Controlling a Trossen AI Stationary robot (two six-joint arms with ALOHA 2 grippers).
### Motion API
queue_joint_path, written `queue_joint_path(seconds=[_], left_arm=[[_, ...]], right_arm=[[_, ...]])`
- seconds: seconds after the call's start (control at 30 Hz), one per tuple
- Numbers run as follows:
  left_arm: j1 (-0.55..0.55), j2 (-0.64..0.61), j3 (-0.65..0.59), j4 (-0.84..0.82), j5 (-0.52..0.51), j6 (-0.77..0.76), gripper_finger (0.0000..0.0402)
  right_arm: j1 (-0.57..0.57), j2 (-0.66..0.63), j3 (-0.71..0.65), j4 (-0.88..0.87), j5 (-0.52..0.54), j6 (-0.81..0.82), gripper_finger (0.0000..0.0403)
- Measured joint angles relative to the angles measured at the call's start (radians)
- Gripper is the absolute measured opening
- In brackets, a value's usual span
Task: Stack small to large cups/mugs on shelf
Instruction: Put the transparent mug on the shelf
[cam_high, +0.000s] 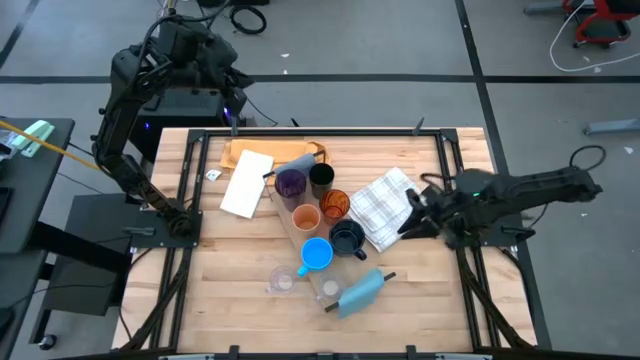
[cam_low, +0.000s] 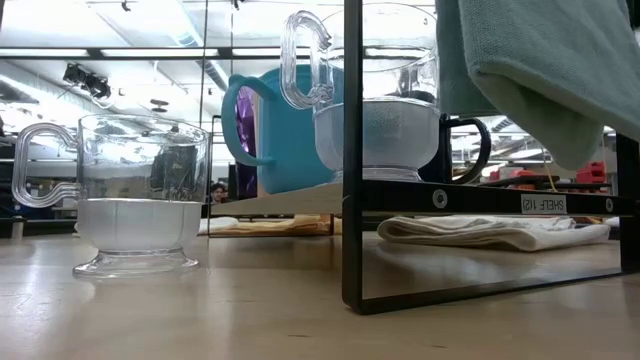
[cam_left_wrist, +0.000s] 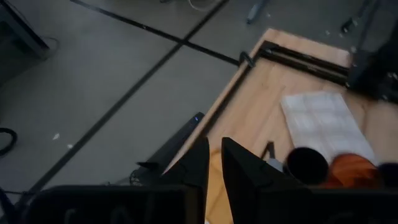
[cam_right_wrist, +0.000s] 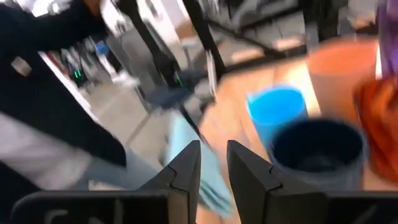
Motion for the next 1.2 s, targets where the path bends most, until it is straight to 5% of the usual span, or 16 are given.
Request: queue_joint_path(seconds=[0.23, 0.47, 0.6, 1.2], left_arm=[[-0.122, 0.0, 0.0, -0.159, -0.002, -0.069, 0.0054], [-0.384, -0.001, -0.01, -0.213, -0.16, -0.396, 0.0053], [-0.579, -0.003, -0.086, -0.215, -0.268, -0.601, 0.0045], [-1.248, -0.002, -0.594, -0.099, -0.304, -1.438, 0.006]], right_arm=[[0.172, 0.024, 0.332, -0.262, 0.275, 0.037, 0.0078], [0.277, 0.092, 0.537, -0.444, 0.481, 0.006, 0.0077], [0.293, 0.125, 0.58, -0.476, 0.514, -0.017, 0.0076], [0.292, 0.146, 0.582, -0.596, 0.516, -0.002, 0.0074]])
